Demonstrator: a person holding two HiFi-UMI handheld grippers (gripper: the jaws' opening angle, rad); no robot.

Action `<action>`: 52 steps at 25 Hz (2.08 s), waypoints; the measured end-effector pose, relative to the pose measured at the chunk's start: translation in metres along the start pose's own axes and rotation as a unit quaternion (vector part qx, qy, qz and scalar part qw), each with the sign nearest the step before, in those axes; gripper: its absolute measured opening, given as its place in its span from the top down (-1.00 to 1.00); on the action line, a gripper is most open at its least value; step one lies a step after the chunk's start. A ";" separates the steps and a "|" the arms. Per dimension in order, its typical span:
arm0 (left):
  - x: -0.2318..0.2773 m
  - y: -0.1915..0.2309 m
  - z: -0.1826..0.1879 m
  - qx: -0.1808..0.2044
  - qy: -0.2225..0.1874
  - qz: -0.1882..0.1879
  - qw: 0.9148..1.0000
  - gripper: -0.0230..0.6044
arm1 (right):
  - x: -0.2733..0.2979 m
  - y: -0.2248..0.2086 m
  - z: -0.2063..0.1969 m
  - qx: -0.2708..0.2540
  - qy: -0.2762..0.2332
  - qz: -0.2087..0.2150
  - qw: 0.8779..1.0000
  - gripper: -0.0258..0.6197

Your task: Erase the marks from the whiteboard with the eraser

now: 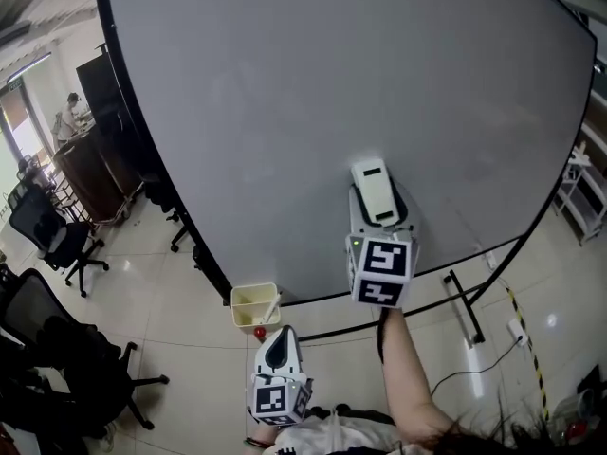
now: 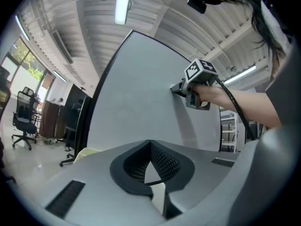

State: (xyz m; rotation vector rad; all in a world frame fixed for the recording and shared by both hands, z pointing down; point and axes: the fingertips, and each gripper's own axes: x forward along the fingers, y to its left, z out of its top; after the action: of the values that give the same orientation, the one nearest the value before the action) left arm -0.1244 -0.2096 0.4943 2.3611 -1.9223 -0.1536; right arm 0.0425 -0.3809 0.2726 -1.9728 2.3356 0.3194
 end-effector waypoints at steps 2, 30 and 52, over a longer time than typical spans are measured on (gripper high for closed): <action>0.003 -0.003 0.002 0.006 -0.003 -0.006 1.000 0.92 | -0.004 0.070 0.005 -0.051 0.004 0.063 0.997 0.06; -0.014 0.000 -0.013 0.025 0.014 -0.007 1.000 0.92 | 0.002 -0.160 -0.011 0.051 0.013 -0.023 0.998 0.06; 0.000 0.000 -0.007 0.021 0.006 0.003 1.000 0.92 | -0.006 0.057 -0.046 -0.273 0.019 0.053 0.960 0.06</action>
State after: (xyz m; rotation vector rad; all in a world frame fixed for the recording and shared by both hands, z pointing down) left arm -0.1230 -0.2093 0.5014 2.3758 -1.9470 -0.0994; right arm -0.0087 -0.3757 0.3249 -2.0640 2.5852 1.0417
